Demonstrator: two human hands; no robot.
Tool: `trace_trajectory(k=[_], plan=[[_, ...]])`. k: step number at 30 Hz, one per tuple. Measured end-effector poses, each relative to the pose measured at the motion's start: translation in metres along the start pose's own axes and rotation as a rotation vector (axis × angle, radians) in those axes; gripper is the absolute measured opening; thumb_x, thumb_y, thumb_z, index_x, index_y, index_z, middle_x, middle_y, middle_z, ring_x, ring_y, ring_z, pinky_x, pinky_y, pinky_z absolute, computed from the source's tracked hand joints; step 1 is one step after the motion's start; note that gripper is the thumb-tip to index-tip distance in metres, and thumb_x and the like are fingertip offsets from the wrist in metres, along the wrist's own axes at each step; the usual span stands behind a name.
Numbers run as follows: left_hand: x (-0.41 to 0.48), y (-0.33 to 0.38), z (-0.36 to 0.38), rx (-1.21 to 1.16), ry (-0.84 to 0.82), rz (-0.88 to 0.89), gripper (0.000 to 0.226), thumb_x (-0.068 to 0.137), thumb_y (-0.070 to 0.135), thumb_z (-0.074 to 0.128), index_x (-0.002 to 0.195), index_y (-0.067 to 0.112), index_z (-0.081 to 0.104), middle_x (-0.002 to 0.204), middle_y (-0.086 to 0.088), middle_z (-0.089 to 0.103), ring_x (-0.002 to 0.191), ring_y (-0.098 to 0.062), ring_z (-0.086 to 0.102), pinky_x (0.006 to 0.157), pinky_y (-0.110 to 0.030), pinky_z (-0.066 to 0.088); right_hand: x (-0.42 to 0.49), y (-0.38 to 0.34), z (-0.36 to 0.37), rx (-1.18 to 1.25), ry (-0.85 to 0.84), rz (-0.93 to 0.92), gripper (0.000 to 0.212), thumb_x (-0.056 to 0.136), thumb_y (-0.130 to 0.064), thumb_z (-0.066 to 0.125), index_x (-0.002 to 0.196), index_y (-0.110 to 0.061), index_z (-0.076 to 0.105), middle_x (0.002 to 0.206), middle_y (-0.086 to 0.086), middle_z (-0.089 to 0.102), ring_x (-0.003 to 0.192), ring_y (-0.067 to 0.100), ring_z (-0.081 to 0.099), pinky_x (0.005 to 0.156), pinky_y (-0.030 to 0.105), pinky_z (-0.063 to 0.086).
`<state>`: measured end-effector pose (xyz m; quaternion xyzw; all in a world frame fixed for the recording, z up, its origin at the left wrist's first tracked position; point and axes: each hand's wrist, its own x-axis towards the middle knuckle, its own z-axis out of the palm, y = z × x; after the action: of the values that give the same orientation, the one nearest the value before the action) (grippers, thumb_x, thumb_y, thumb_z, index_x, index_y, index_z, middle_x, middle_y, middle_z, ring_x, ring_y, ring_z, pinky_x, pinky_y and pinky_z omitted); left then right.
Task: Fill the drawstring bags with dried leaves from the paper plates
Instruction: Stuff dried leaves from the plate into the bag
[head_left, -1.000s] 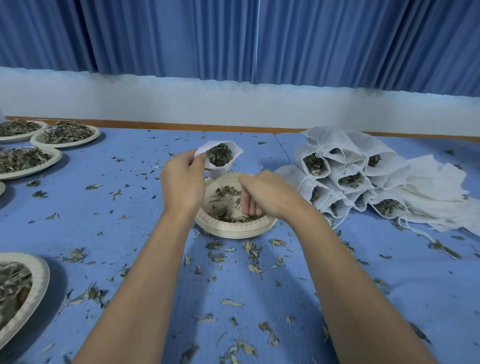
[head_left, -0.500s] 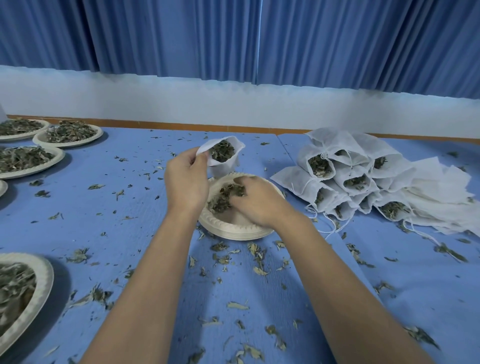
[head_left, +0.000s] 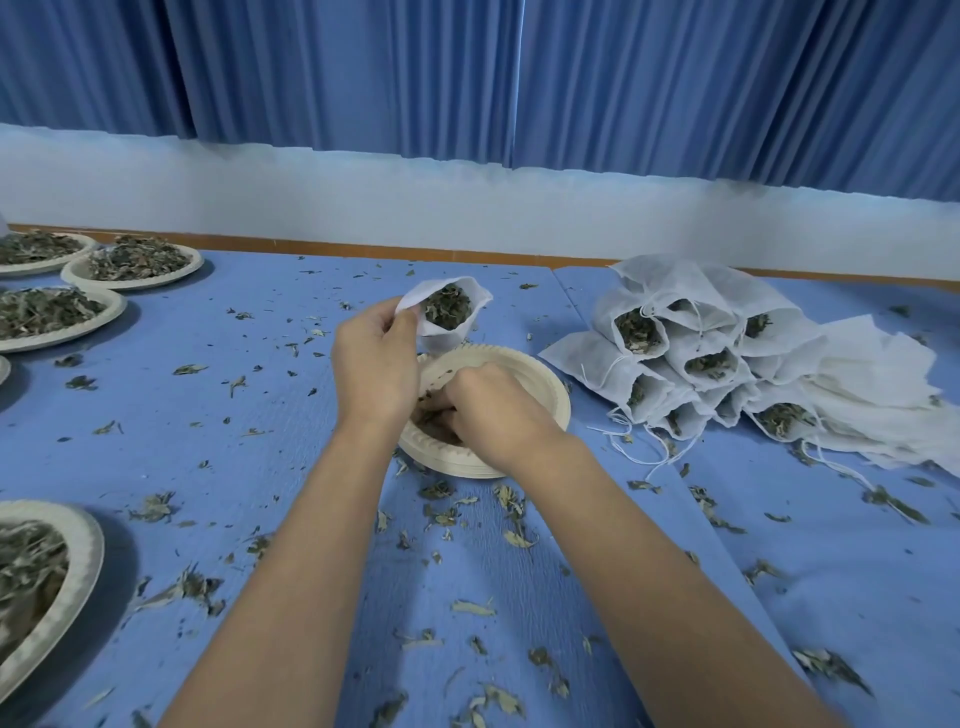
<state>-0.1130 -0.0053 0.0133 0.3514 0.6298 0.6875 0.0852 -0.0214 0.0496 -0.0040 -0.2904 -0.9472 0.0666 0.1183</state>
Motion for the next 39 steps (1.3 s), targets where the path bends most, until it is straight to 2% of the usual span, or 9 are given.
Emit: trace_trajectory(k=[5, 9, 12, 16, 20, 25, 28, 32, 39], plan=[[-0.002, 0.003, 0.003, 0.008, -0.009, -0.018, 0.023, 0.095, 0.017, 0.052, 0.090, 0.028, 0.071, 0.057, 0.021, 0.057, 0.053, 0.002, 0.046, 0.054, -0.014, 0.038, -0.007, 0.004, -0.001, 0.139, 0.144, 0.106, 0.037, 0.083, 0.006, 0.049, 0.101, -0.011, 0.076, 0.096, 0.008, 0.073, 0.081, 0.019, 0.064, 0.071, 0.026, 0.052], [-0.003, 0.002, 0.005, -0.016, 0.011, -0.011, 0.022, 0.095, 0.018, 0.056, 0.112, 0.020, 0.069, 0.088, 0.017, 0.066, 0.076, 0.013, 0.059, 0.064, -0.002, 0.044, -0.013, 0.016, -0.018, 0.844, 0.313, 0.426, 0.017, 0.081, 0.000, 0.068, 0.090, -0.012, 0.077, 0.091, 0.002, 0.074, 0.058, 0.003, 0.058, 0.058, 0.013, 0.047], [-0.006, 0.002, 0.008, 0.033, -0.012, 0.022, 0.023, 0.096, 0.019, 0.054, 0.111, 0.023, 0.071, 0.076, 0.023, 0.063, 0.067, 0.008, 0.057, 0.060, -0.006, 0.042, -0.020, 0.029, -0.045, 1.334, 0.188, 0.514, 0.017, 0.077, 0.006, 0.071, 0.091, -0.005, 0.072, 0.090, 0.011, 0.074, 0.076, 0.018, 0.069, 0.075, 0.024, 0.058], [-0.010, -0.001, 0.017, 0.139, -0.074, 0.064, 0.023, 0.097, 0.023, 0.051, 0.103, 0.024, 0.073, 0.053, 0.009, 0.046, 0.046, -0.004, 0.033, 0.046, -0.016, 0.028, -0.030, 0.037, -0.069, 1.576, 0.056, 0.387, 0.018, 0.079, 0.012, 0.064, 0.091, 0.000, 0.070, 0.080, 0.011, 0.074, 0.071, 0.017, 0.073, 0.061, 0.018, 0.056], [-0.015, 0.001, 0.020, 0.196, -0.101, 0.094, 0.031, 0.097, 0.025, 0.052, 0.072, 0.044, 0.060, 0.046, 0.009, 0.041, 0.041, -0.008, 0.032, 0.043, -0.020, 0.027, -0.024, 0.031, -0.066, 1.266, 0.238, 0.442, 0.017, 0.077, 0.004, 0.071, 0.091, -0.006, 0.074, 0.075, 0.001, 0.073, 0.062, 0.004, 0.067, 0.056, 0.013, 0.050], [-0.018, 0.004, 0.024, 0.262, -0.109, 0.103, 0.019, 0.092, 0.023, 0.055, 0.095, 0.023, 0.074, 0.085, 0.013, 0.069, 0.070, 0.009, 0.056, 0.060, -0.007, 0.040, -0.016, 0.024, -0.052, 0.789, 0.420, 0.480, 0.014, 0.079, -0.005, 0.073, 0.090, -0.012, 0.077, 0.092, 0.001, 0.074, 0.067, 0.005, 0.065, 0.060, 0.007, 0.048], [-0.021, 0.004, 0.025, 0.398, -0.133, 0.144, 0.019, 0.090, 0.018, 0.057, 0.101, 0.025, 0.071, 0.096, 0.007, 0.070, 0.084, -0.009, 0.061, 0.069, -0.028, 0.048, -0.015, 0.024, -0.054, 0.771, 0.497, 0.482, 0.013, 0.078, -0.008, 0.074, 0.090, -0.013, 0.077, 0.090, -0.001, 0.074, 0.049, -0.013, 0.051, 0.048, 0.000, 0.038], [-0.027, 0.005, 0.027, 0.527, -0.194, 0.219, 0.019, 0.089, 0.017, 0.057, 0.104, 0.025, 0.066, 0.084, 0.011, 0.060, 0.075, -0.012, 0.056, 0.061, -0.029, 0.044, -0.016, 0.026, -0.054, 0.841, 0.524, 0.508, 0.014, 0.077, -0.006, 0.073, 0.083, -0.018, 0.077, 0.082, -0.008, 0.073, 0.054, -0.001, 0.058, 0.051, 0.007, 0.046], [-0.034, 0.007, 0.033, 0.151, -0.250, 0.028, 0.012, 0.092, 0.015, 0.056, 0.086, 0.024, 0.060, 0.082, 0.008, 0.066, 0.079, -0.008, 0.061, 0.067, -0.022, 0.045, -0.017, 0.027, -0.032, 0.682, 0.433, 0.506, 0.025, 0.080, 0.000, 0.061, 0.061, -0.013, 0.072, 0.046, -0.003, 0.059, 0.042, 0.004, 0.042, 0.040, 0.013, 0.030]])
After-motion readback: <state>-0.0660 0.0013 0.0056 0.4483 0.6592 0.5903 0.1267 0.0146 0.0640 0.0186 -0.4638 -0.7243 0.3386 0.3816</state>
